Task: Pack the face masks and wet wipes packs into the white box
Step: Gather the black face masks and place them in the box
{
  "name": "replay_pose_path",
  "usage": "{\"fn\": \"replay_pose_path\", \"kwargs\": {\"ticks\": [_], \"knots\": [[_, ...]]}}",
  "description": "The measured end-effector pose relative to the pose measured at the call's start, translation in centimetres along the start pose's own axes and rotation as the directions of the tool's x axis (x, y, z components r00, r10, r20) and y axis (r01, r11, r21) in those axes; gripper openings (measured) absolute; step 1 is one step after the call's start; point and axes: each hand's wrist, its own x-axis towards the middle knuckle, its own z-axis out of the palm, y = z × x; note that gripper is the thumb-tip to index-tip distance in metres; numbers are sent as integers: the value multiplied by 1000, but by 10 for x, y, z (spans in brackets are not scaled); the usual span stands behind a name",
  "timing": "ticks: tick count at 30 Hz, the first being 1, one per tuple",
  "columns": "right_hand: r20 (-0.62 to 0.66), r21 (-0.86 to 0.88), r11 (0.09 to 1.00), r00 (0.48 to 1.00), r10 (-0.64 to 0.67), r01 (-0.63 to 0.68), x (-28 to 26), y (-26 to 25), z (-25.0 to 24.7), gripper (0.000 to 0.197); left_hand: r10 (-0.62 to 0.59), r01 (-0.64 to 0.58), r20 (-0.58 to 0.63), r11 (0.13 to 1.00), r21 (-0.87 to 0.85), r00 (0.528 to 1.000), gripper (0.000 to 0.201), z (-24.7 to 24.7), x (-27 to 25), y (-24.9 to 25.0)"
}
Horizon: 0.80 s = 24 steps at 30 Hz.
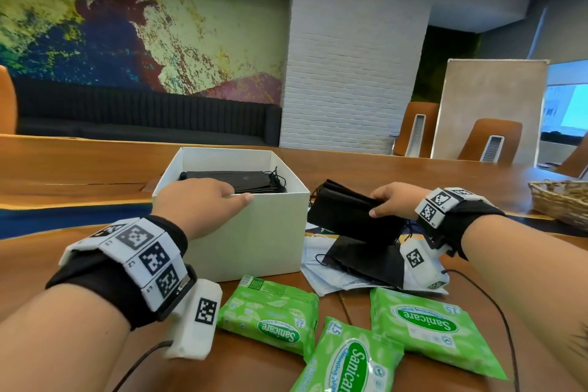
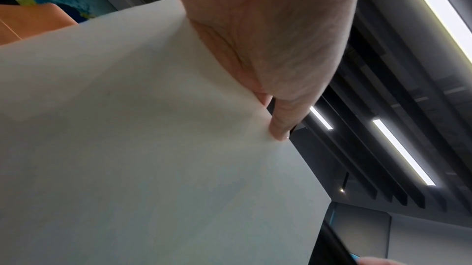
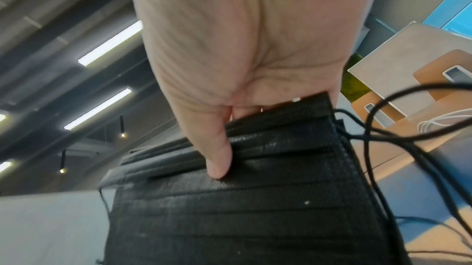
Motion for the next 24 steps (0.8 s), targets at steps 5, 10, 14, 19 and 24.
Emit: {"fn": "replay_pose_path", "kwargs": {"ticks": [5, 10, 14, 19, 24], "knots": [[-201, 311, 949, 979, 9, 56, -32, -8, -27, 17, -2, 3, 31, 999, -41, 1000, 50, -6, -4, 2], [-215, 695, 709, 976, 44, 121, -71, -32, -39, 20, 51, -14, 157, 974, -225, 986, 40, -16, -8, -1], [-218, 846, 497, 976, -7, 193, -96, -56, -32, 27, 98, -16, 126, 846, -534, 987, 55, -31, -22, 5], [-185, 920, 330, 976, -115, 213, -116, -100, -3, 46, 257, -37, 94, 462, -886, 962, 64, -46, -51, 34], [-108, 956, 234, 953, -283, 178, -128, -139, 39, 55, 317, -36, 84, 355, -934, 945, 35, -60, -79, 34]]}}
